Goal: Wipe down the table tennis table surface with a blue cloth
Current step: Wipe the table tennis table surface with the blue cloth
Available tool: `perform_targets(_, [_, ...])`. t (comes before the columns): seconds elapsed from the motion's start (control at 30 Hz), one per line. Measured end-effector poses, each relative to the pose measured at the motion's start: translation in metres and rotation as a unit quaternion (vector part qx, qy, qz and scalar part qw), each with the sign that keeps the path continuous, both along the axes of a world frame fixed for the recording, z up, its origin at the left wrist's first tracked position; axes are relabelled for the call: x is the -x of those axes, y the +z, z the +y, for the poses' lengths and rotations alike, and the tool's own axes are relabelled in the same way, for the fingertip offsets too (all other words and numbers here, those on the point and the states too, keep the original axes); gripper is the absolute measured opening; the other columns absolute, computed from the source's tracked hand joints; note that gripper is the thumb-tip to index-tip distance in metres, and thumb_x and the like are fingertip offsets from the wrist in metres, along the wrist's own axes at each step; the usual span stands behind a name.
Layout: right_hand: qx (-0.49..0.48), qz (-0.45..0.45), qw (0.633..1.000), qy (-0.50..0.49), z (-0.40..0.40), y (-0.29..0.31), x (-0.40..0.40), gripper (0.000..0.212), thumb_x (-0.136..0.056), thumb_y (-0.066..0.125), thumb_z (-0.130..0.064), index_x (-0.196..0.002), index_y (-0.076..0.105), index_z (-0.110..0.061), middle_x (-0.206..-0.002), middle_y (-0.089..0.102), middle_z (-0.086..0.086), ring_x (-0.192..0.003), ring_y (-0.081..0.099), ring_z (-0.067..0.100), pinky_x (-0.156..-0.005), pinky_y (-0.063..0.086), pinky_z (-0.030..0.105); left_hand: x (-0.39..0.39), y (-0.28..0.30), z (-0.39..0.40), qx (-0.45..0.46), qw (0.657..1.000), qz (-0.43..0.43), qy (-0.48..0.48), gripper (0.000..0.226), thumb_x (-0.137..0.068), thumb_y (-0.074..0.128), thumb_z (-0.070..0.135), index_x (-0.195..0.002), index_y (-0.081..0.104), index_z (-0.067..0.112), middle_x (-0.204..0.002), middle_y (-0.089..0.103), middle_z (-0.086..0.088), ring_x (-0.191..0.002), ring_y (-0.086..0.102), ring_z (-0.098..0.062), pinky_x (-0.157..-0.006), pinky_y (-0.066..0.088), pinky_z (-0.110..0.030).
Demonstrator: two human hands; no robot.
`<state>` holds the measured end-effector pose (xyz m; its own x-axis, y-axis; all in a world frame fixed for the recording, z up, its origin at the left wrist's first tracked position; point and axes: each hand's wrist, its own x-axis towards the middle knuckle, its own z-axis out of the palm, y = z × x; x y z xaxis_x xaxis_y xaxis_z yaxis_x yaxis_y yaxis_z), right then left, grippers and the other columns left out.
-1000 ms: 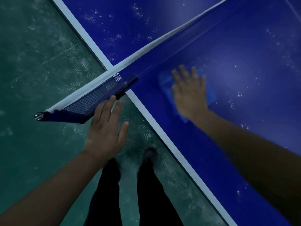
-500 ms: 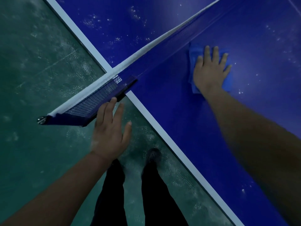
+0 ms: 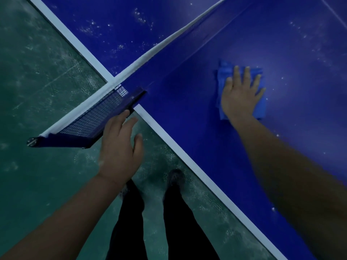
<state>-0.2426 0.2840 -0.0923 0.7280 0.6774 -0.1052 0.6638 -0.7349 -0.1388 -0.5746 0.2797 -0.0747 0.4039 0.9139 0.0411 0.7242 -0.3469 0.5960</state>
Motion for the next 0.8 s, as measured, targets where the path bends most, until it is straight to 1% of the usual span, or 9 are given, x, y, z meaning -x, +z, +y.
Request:
perform_targets(0.1, [-0.016,-0.038,0.982,0.185,-0.025,-0.008,0.081,0.054,-0.105,0.024,-0.044,-0.158,0.026,-0.030,-0.167,0.018,0.002,-0.153,0.011,0.036,-0.119,0.009,0.065,-0.032,0.005,0.011,-0.018,0.997,-0.050,-0.052,0.042,-0.098,0.047,0.019,-0.135,0.055,0.000,-0.148,0.047,-0.019,-0.141,0.037,-0.035,-0.120,0.026,-0.046])
perform_targets(0.17, [-0.014,-0.021,0.926,0.376,-0.065,-0.012,0.122,0.052,-0.104,0.033,-0.045,-0.154,0.035,-0.031,-0.164,0.028,0.002,-0.152,0.017,0.036,-0.119,0.011,0.064,-0.059,0.002,0.023,-0.015,0.994,-0.065,-0.085,0.047,-0.102,0.041,0.025,-0.140,0.051,0.000,-0.155,0.040,-0.017,-0.147,0.029,-0.033,-0.124,0.018,-0.043])
perform_targets(0.23, [-0.014,-0.027,0.911,0.412,-0.085,-0.016,0.090,0.050,-0.104,0.035,-0.044,-0.152,0.039,-0.030,-0.161,0.033,0.002,-0.151,0.022,0.035,-0.120,0.013,0.063,-0.082,-0.007,0.033,-0.006,0.989,-0.056,-0.137,0.051,-0.103,0.038,0.029,-0.145,0.046,0.001,-0.158,0.035,-0.017,-0.150,0.024,-0.032,-0.124,0.016,-0.045])
perform_targets(0.4, [0.024,-0.054,0.998,0.016,-0.087,-0.009,-0.088,0.056,-0.105,0.020,-0.045,-0.158,0.027,-0.029,-0.166,0.022,0.002,-0.153,0.014,0.035,-0.118,0.014,0.064,-0.099,-0.035,0.038,-0.030,0.959,0.141,-0.245,0.068,-0.102,0.021,0.051,-0.156,0.029,0.010,-0.167,0.015,-0.013,-0.155,0.004,-0.028,-0.126,0.001,-0.045])
perform_targets(0.47, [0.001,-0.008,0.991,-0.135,-0.090,-0.001,-0.110,0.056,-0.106,0.020,-0.047,-0.159,0.020,-0.032,-0.168,0.012,-0.002,-0.154,0.004,0.032,-0.120,0.005,0.062,-0.098,-0.037,0.037,-0.062,0.953,0.165,-0.248,0.070,-0.102,0.022,0.053,-0.159,0.019,0.013,-0.168,0.007,-0.012,-0.155,-0.003,-0.028,-0.125,-0.003,-0.047])
perform_targets(0.53, [-0.004,-0.016,0.987,-0.159,-0.085,-0.003,-0.083,0.055,-0.107,0.022,-0.046,-0.159,0.020,-0.031,-0.168,0.012,-0.002,-0.154,0.004,0.033,-0.121,0.004,0.062,-0.098,-0.036,0.036,-0.086,0.950,0.162,-0.253,0.068,-0.102,0.024,0.051,-0.160,0.015,0.015,-0.168,0.002,-0.011,-0.155,-0.007,-0.029,-0.125,-0.003,-0.049])
perform_targets(0.63, [-0.013,-0.048,0.996,0.069,-0.089,-0.011,0.008,0.054,-0.106,0.023,-0.045,-0.157,0.028,-0.029,-0.166,0.021,0.002,-0.153,0.013,0.035,-0.120,0.010,0.062,-0.099,-0.037,0.036,-0.111,0.938,0.165,-0.285,0.061,-0.104,0.023,0.048,-0.158,0.025,0.020,-0.167,0.011,-0.011,-0.155,-0.001,-0.032,-0.124,0.001,-0.053])
perform_targets(0.7, [-0.010,-0.032,0.956,0.293,-0.114,-0.013,0.052,0.052,-0.106,0.029,-0.045,-0.154,0.036,-0.029,-0.164,0.028,0.002,-0.152,0.018,0.035,-0.121,0.011,0.061,-0.098,-0.039,0.037,-0.107,0.931,0.177,-0.300,0.060,-0.104,0.022,0.048,-0.156,0.034,0.019,-0.166,0.020,-0.010,-0.154,0.007,-0.033,-0.124,0.005,-0.054])
perform_targets(0.8, [-0.009,-0.035,0.953,0.302,-0.133,-0.014,0.001,0.050,-0.105,0.032,-0.045,-0.150,0.043,-0.028,-0.160,0.036,0.002,-0.150,0.026,0.035,-0.118,0.017,0.063,-0.100,-0.037,0.038,-0.093,0.930,0.191,-0.301,0.060,-0.103,0.023,0.047,-0.155,0.037,0.020,-0.164,0.026,-0.010,-0.154,0.011,-0.034,-0.124,0.006,-0.054])
